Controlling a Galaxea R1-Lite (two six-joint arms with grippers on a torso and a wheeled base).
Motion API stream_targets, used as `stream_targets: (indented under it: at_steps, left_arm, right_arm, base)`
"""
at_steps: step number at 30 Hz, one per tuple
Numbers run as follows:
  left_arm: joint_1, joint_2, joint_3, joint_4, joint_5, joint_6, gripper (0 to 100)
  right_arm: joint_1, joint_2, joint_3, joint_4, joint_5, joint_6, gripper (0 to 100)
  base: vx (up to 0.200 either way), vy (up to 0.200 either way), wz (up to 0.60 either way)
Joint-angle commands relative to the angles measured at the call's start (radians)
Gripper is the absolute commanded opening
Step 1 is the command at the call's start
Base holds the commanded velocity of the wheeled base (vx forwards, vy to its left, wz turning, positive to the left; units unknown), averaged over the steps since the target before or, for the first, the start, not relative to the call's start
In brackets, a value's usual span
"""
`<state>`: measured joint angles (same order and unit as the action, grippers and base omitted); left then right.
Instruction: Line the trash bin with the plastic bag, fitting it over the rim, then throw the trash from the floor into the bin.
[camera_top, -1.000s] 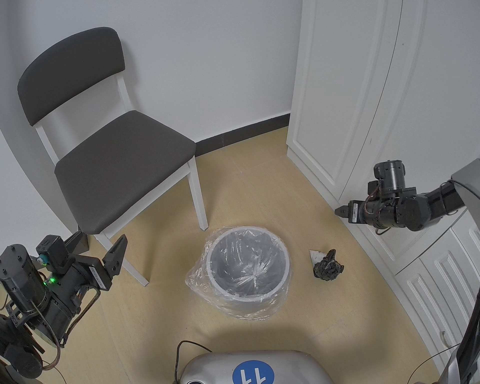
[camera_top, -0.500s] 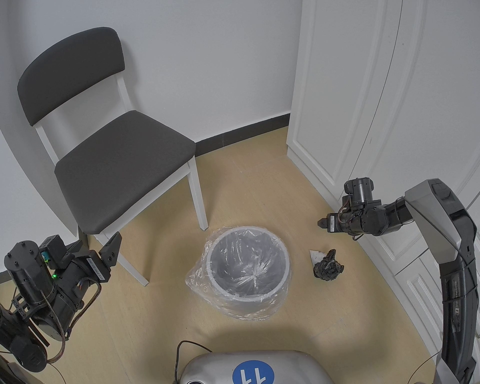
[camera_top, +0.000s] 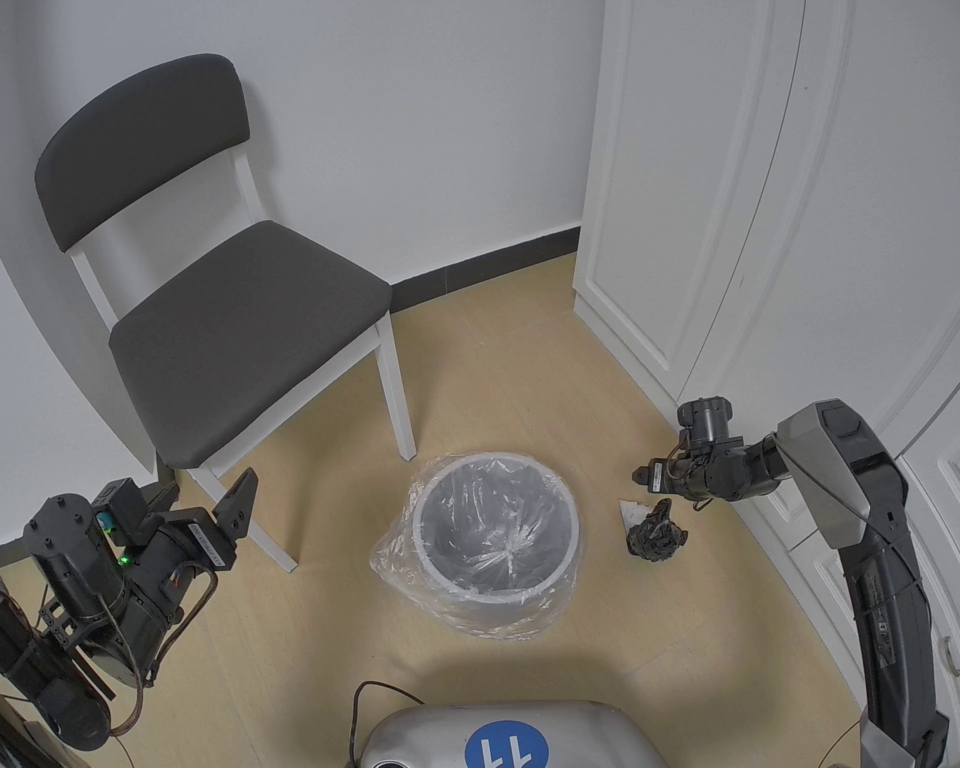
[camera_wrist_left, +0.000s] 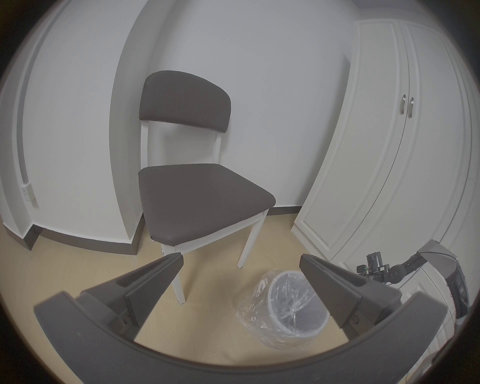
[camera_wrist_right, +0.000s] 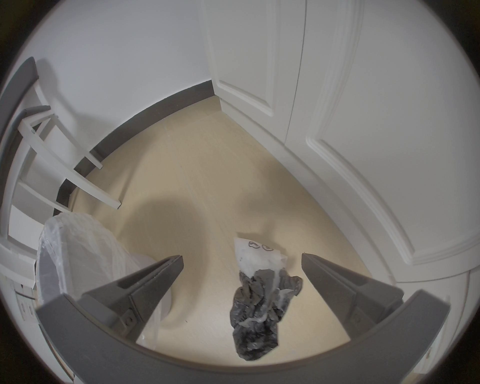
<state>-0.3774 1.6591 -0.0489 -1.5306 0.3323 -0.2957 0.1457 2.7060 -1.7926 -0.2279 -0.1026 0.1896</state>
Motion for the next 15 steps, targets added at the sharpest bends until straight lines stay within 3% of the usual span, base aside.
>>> stream_targets:
  at_steps: [1, 4, 8, 15]
  left_arm:
    - [-0.009, 0.027, 0.011, -0.002, 0.001, 0.000, 100]
    - [-0.018, 0.021, 0.011, -0.002, 0.001, 0.000, 100]
    - [-0.046, 0.010, 0.014, -0.002, 0.002, 0.001, 100]
    - [-0.051, 0.010, 0.017, -0.002, 0.008, 0.001, 100]
  right_arm:
    - [-0.002, 0.087, -0.056, -0.001, 0.003, 0.022, 100]
    - [-0.003, 0.100, -0.067, 0.001, 0.006, 0.033, 100]
    - [0.008, 0.129, -0.113, 0.007, 0.046, 0.120, 100]
    - [0.008, 0.149, -0.123, 0.004, 0.044, 0.126, 100]
  base:
    - [0.000, 0.000, 0.00]
    - [0.000, 0.000, 0.00]
    - [0.000, 0.000, 0.00]
    - [0.000, 0.000, 0.00]
